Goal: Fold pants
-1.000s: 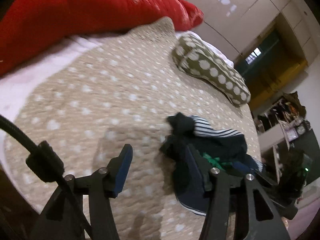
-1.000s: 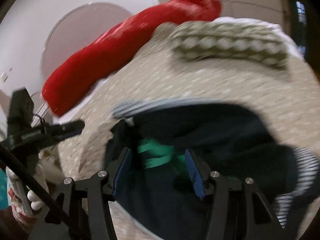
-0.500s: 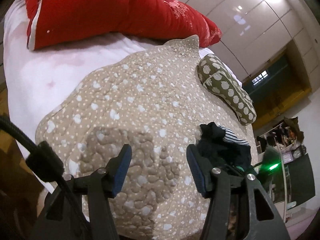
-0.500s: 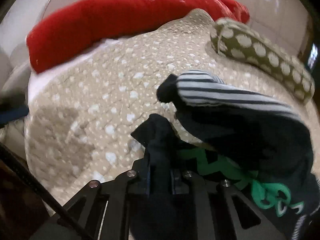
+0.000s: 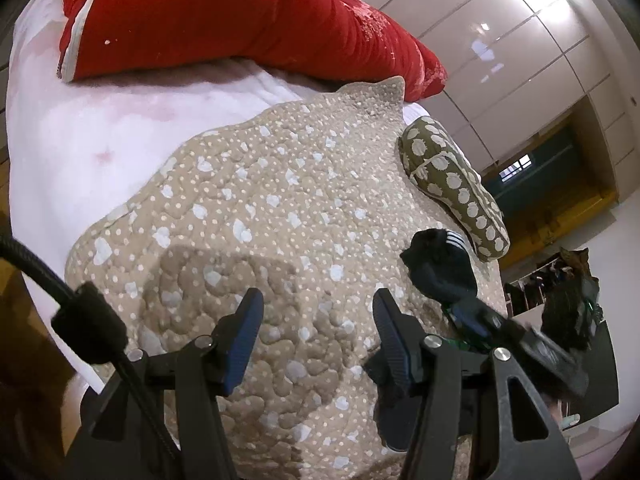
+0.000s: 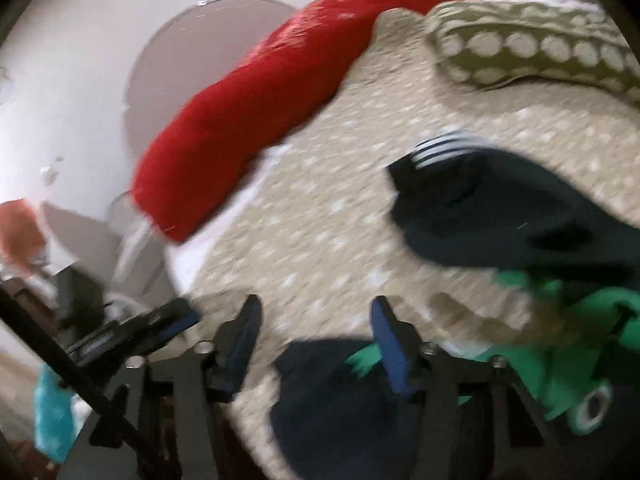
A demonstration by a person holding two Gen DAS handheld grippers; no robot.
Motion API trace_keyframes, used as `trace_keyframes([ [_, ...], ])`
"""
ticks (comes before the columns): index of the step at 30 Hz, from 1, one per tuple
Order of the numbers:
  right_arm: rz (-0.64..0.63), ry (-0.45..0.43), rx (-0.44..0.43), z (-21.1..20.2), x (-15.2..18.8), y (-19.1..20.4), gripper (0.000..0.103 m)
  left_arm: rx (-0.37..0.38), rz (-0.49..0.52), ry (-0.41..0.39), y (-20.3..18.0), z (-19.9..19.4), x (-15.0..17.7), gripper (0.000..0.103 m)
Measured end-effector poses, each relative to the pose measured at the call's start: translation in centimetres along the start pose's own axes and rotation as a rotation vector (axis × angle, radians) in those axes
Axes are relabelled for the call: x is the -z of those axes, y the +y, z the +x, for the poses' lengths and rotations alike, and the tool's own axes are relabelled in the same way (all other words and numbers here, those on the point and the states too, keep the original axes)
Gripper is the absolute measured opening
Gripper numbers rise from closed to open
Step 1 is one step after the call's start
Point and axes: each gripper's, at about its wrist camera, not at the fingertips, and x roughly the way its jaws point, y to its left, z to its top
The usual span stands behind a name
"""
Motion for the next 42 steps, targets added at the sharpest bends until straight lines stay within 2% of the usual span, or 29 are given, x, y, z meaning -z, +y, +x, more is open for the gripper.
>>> trace_keyframes([
  [4, 0.027, -0.01, 0.112, 2.5, -4.4, -2.4, 0.056, 0.005, -0.007, -0.003, 0.2, 0.0, -0.1, 0.056],
  [6, 0.092, 0.045, 0.156, 5.0, -6.3, -4.0, 0.061, 0.003, -0.007, 0.001, 0.3, 0.1, 0.0, 0.056],
  [8, 0.138, 0.083, 0.194, 7.1, -7.1, -5.0, 0.061, 0.005, -0.012, 0.008, 0.4, 0.1, 0.0, 0.056],
  [9, 0.136, 0.071, 0.188, 7.4, -7.0, -4.9, 0.06, 0.004, -0.008, 0.013, 0.3, 0.2, 0.1, 0.056],
  [10, 0.13, 0.05, 0.14, 7.0, -6.8, -4.5, 0.06, -0.003, 0.002, 0.012, 0.2, 0.1, 0.1, 0.056],
  [12, 0.126, 0.008, -0.036, 4.8, -5.4, -3.3, 0.06, -0.019, 0.022, 0.007, -0.2, 0.2, 0.0, 0.056],
  [15, 0.114, -0.039, -0.112, 0.3, -2.2, -3.4, 0.06, -0.017, 0.042, 0.01, -1.2, 0.4, 0.2, 0.056],
  [16, 0.115, -0.052, -0.109, -1.0, -1.2, -3.7, 0.06, -0.016, 0.051, 0.015, -1.5, 0.4, 0.3, 0.056],
  [18, 0.123, -0.109, -0.056, -5.4, 1.2, -5.9, 0.06, -0.016, 0.071, 0.026, -2.4, 0.6, 0.6, 0.056],
  [19, 0.137, -0.16, 0.002, -8.5, 2.6, -7.8, 0.06, -0.015, 0.079, 0.03, -2.8, 0.6, 0.8, 0.056],
  [22, 0.227, -0.304, 0.269, -16.8, 5.6, -13.7, 0.061, -0.018, 0.098, 0.034, -3.8, 0.7, 1.2, 0.057],
  [25, 0.392, -0.399, 0.462, -23.1, 8.1, -20.7, 0.062, -0.017, 0.134, 0.049, -5.6, 1.1, 1.8, 0.057],
  [26, 0.457, -0.425, 0.467, -24.3, 8.7, -23.0, 0.065, -0.016, 0.145, 0.054, -6.1, 1.3, 2.0, 0.057],
  [28, 0.563, -0.441, 0.407, -25.3, 9.1, -26.5, 0.068, -0.018, 0.175, 0.071, -7.6, 1.7, 2.7, 0.057],
  [30, 0.622, -0.424, 0.342, -24.4, 8.2, -29.4, 0.068, -0.022, 0.206, 0.089, -9.0, 2.1, 3.4, 0.057],
  [32, 0.61, -0.368, 0.299, -22.5, 6.2, -30.7, 0.068, -0.029, 0.239, 0.097, -10.3, 2.2, 4.0, 0.057],
  [35, 0.53, -0.162, 0.22, -17.6, 2.8, -30.9, 0.068, -0.04, 0.282, 0.086, -11.7, 1.9, 4.5, 0.057],
  [37, 0.417, -0.066, 0.263, -15.2, 1.4, -29.4, 0.068, -0.049, 0.291, 0.082, -12.1, 2.0, 4.5, 0.057],
  [38, 0.368, -0.039, 0.292, -14.3, 1.4, -28.5, 0.058, -0.053, 0.292, 0.083, -12.2, 2.1, 4.5, 0.057],
  [39, 0.298, 0.01, 0.299, -13.6, 1.3, -27.2, 0.011, -0.058, 0.293, 0.088, -12.2, 2.3, 4.5, 0.057],
  [40, 0.252, 0.049, 0.29, -13.0, 1.3, -26.0, 0.006, -0.059, 0.291, 0.093, -12.2, 2.6, 4.5, 0.057],
  [42, 0.138, 0.021, 0.38, -13.6, 1.2, -23.4, 0.006, -0.065, 0.284, 0.104, -12.0, 3.3, 4.5, 0.057],
])
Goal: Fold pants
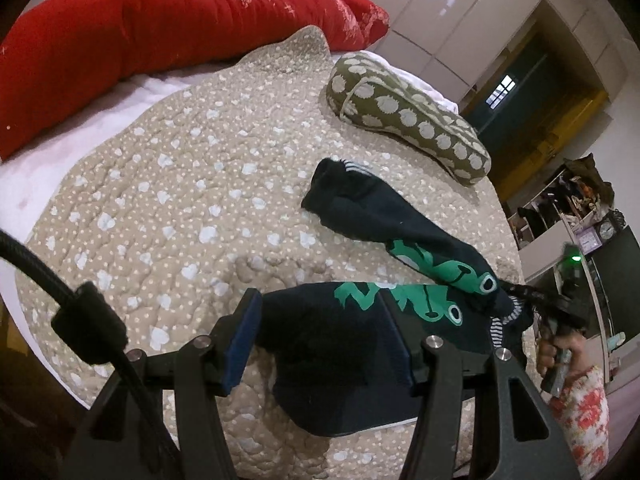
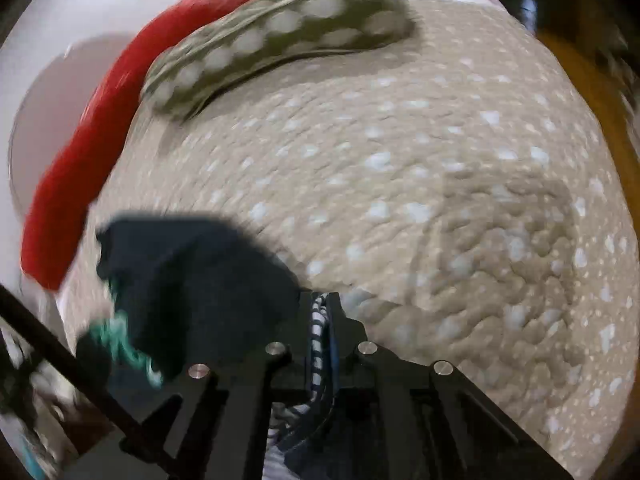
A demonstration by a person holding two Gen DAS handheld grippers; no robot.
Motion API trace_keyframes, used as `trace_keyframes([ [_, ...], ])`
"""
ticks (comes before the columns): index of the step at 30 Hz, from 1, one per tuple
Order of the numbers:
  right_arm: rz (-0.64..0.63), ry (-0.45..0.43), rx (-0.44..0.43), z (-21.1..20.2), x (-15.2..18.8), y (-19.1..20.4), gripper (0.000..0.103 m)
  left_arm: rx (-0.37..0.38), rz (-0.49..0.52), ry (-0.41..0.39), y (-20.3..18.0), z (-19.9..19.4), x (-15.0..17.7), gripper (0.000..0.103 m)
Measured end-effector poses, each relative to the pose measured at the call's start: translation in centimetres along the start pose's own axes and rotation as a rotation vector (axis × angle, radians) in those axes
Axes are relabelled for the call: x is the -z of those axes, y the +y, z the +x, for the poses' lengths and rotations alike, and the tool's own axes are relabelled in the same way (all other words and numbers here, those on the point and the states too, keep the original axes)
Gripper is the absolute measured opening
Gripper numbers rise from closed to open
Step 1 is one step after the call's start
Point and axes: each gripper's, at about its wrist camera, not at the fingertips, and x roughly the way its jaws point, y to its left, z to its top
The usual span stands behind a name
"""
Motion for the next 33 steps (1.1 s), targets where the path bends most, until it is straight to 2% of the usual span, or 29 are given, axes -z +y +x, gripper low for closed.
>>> trace_keyframes([
  [1, -0.017, -0.039, 0.023, -0.8, -0.1, 0.7, 0.006, -0.001, -0.004, 0.006, 0.0, 0.4, 0.0, 0.057],
  [5, 0.017, -0.29, 0.166, -3.3, -3.2, 1.8, 0.007, 0.002, -0.017, 0.031, 0.1, 1.2, 0.4, 0.057],
  [6, 0.03, -0.346, 0.224, -3.8, -3.8, 1.6, 0.008, -0.002, -0.013, 0.03, 0.0, 1.1, 0.4, 0.057],
  [7, 0.03, -0.367, 0.291, -3.5, -4.3, 1.4, 0.012, -0.007, -0.011, 0.026, 0.0, 1.0, 0.5, 0.057],
  [9, 0.046, -0.305, 0.347, -2.6, -4.8, 0.5, 0.034, -0.008, -0.012, 0.021, 0.2, 0.8, 0.5, 0.057],
  [11, 0.124, -0.296, 0.292, -3.5, -3.4, -1.4, 0.036, -0.013, -0.011, 0.014, 0.5, 0.7, 0.4, 0.057],
  [14, 0.258, -0.316, 0.188, -6.7, 0.5, -4.4, 0.058, -0.008, -0.031, 0.011, 1.3, 0.9, 0.4, 0.057],
  [15, 0.307, -0.32, 0.135, -7.9, 2.8, -5.6, 0.06, -0.005, -0.032, 0.012, 1.4, 1.0, 0.4, 0.057],
  [16, 0.329, -0.314, 0.113, -8.5, 3.7, -6.0, 0.06, -0.005, -0.029, 0.016, 1.3, 1.2, 0.4, 0.057],
  [20, 0.447, -0.286, 0.041, -10.4, 10.9, -8.3, 0.063, 0.008, -0.017, 0.045, 0.6, 2.1, 1.1, 0.057],
  [23, 0.549, -0.275, -0.078, -8.9, 13.9, -8.6, 0.063, 0.016, 0.002, 0.062, -0.4, 2.4, 1.6, 0.057],
  [26, 0.554, -0.262, -0.078, -6.1, 14.0, -7.1, 0.063, 0.011, 0.029, 0.053, -1.4, 1.5, 1.9, 0.057],
  [27, 0.546, -0.278, -0.05, -5.5, 14.0, -6.4, 0.057, 0.003, 0.04, 0.038, -1.7, 0.9, 1.9, 0.057],
  [29, 0.553, -0.281, -0.1, -5.0, 13.8, -6.0, 0.023, -0.01, 0.042, 0.018, -1.8, 0.1, 1.7, 0.057],
  [30, 0.607, -0.296, -0.14, -5.1, 14.3, -6.3, 0.023, -0.018, 0.033, 0.006, -1.5, -0.4, 1.6, 0.057],
  [31, 0.621, -0.312, -0.137, -5.7, 14.8, -6.4, 0.023, -0.02, 0.026, 0.001, -1.3, -0.6, 1.4, 0.057],
  [33, 0.618, -0.348, -0.074, -7.6, 15.9, -6.1, 0.021, -0.025, 0.011, -0.008, -0.7, -1.0, 1.2, 0.057],
])
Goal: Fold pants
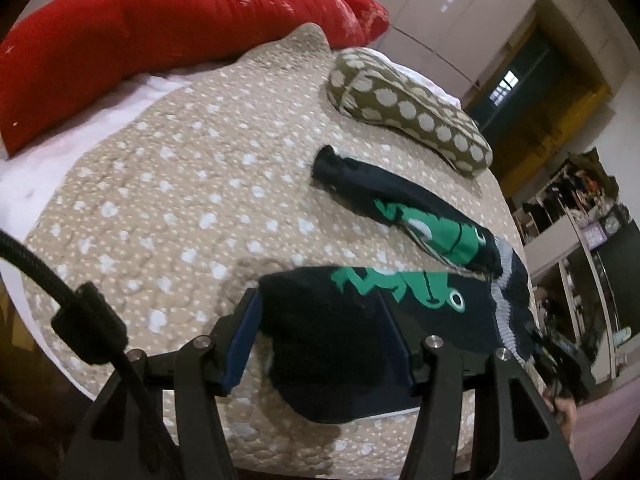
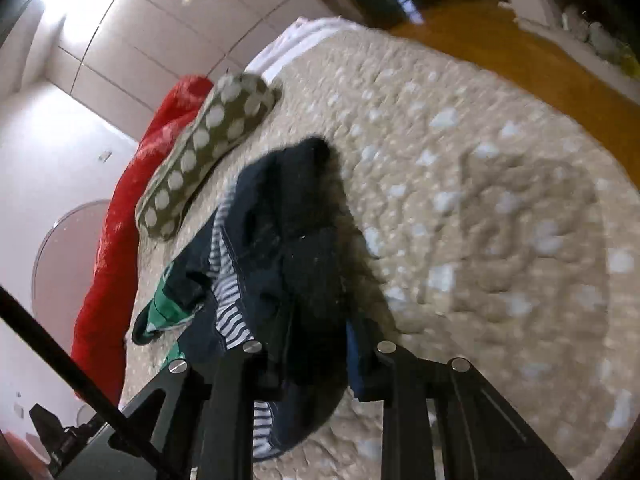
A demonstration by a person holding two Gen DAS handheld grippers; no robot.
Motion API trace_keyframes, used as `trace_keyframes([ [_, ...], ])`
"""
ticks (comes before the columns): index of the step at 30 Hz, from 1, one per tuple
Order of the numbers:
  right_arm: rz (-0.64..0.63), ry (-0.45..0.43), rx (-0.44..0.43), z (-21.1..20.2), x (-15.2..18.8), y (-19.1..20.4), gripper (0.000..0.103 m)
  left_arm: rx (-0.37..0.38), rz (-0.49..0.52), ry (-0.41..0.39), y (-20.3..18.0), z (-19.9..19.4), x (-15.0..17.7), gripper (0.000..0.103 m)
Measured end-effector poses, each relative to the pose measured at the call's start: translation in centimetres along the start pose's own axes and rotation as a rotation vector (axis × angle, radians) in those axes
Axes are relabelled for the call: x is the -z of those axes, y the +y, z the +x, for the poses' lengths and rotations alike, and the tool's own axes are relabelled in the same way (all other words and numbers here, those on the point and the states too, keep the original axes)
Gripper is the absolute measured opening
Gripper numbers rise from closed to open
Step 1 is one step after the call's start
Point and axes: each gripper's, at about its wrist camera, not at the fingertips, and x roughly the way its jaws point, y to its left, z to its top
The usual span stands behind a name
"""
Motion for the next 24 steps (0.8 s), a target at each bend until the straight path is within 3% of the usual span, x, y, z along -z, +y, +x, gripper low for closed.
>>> trace_keyframes([
  [7, 0.012, -0.048, 0.113, -5.0, 0.6, -2.5, 0.02, 0.014, -0.019, 0.041, 0.6, 1.4, 0.4, 0.057],
  [10, 0.002, -0.024, 0.143, -5.4, 0.9, -3.2, 0.028, 0.021, -0.008, 0.054, 0.5, 1.8, 0.7, 0.057],
  [12, -0.035, -0.08, 0.216, -6.6, 1.2, -3.0, 0.031, 0.017, -0.006, 0.055, 0.6, 2.0, 0.7, 0.057],
  [14, -0.058, -0.137, 0.256, -8.1, 1.5, -2.8, 0.041, 0.011, -0.016, 0.057, 1.0, 2.2, 0.6, 0.058],
  [19, -0.169, -0.193, 0.214, -9.5, 2.2, 0.4, 0.045, 0.008, -0.043, 0.082, 1.6, 3.6, 0.9, 0.06],
  [24, -0.235, -0.169, 0.134, -7.7, 3.4, 3.8, 0.05, 0.001, 0.056, 0.125, -0.5, 6.8, 1.2, 0.065],
])
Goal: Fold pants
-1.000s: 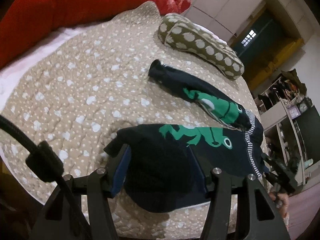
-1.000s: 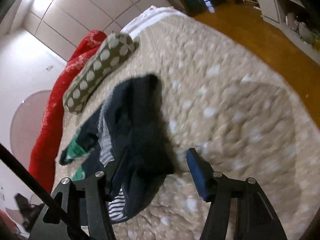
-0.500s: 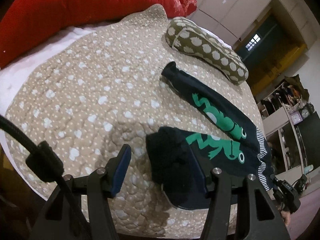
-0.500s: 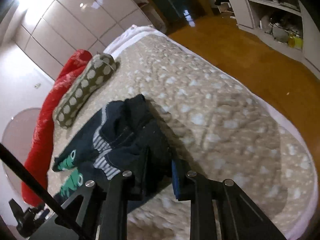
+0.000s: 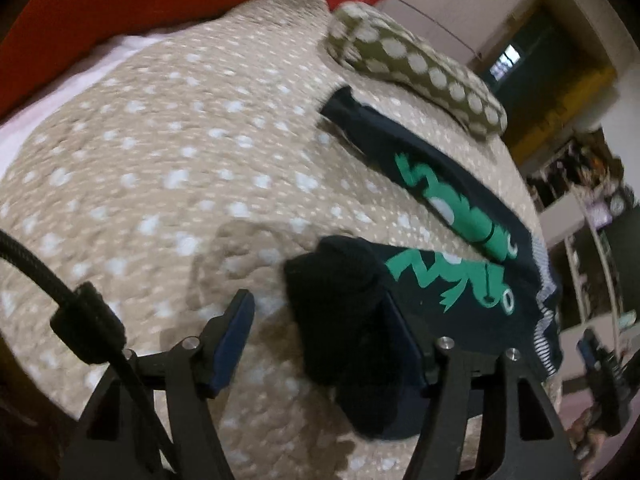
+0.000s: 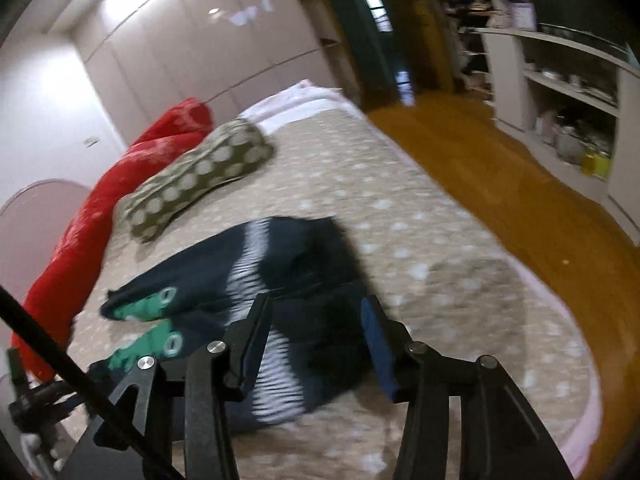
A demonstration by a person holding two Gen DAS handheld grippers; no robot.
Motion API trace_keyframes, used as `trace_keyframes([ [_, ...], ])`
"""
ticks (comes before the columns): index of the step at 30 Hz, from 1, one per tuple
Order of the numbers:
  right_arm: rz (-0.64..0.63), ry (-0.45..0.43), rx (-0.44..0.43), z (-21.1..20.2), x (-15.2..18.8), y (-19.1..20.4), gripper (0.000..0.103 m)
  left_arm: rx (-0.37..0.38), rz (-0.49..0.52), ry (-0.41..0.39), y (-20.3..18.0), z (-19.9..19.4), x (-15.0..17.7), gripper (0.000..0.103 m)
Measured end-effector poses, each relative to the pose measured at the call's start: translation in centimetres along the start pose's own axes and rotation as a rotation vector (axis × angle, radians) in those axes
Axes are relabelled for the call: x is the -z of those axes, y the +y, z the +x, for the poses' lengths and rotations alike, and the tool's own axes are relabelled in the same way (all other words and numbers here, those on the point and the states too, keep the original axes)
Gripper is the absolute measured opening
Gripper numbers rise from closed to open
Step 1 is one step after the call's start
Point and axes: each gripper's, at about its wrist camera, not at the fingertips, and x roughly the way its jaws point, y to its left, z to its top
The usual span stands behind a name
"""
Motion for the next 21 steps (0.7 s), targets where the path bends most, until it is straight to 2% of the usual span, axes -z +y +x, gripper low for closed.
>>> trace_keyframes([
  [1, -0.012, 0.007, -0.007, 0.4, 0.3, 0.9, 0.05, -0.02, 0.03, 0.003, -0.7, 0.6, 0.1, 0.06],
  [2, -0.027, 0.02, -0.018, 0.8, 0.7, 1.7, 0.05, -0.039, 0.055, 0.001, -1.1, 0.9, 0.2, 0.029],
  [3, -0.037, 0.032, -0.025, 1.1, 1.0, 2.2, 0.05, -0.078, 0.088, 0.009, -1.7, 1.2, 0.2, 0.017],
  [5, -0.06, 0.053, -0.034, 1.7, 1.5, 3.2, 0.05, -0.057, 0.074, 0.018, -1.6, 0.8, 0.1, 0.013],
  [7, -0.083, 0.068, -0.041, 2.1, 1.7, 4.0, 0.05, -0.081, 0.043, 0.0, -0.6, -0.4, -0.3, 0.014],
  [9, -0.107, 0.08, -0.044, 2.5, 1.7, 4.8, 0.05, -0.111, -0.003, -0.001, 0.7, -1.3, -0.5, 0.019],
  [11, -0.128, 0.092, -0.049, 3.0, 1.6, 5.7, 0.05, -0.138, -0.027, -0.003, 1.9, -1.9, -0.5, 0.032],
  [14, -0.181, 0.116, -0.076, 3.9, 1.5, 8.3, 0.05, -0.033, -0.092, -0.032, 4.4, -3.4, -0.3, 0.045],
  [17, -0.259, 0.154, -0.127, 4.9, 1.8, 12.0, 0.051, -0.036, -0.163, -0.091, 6.8, -4.8, -0.5, 0.048],
  [21, -0.39, 0.236, -0.259, 6.9, 3.4, 19.0, 0.051, -0.07, -0.257, -0.169, 10.5, -6.3, -0.7, 0.049],
])
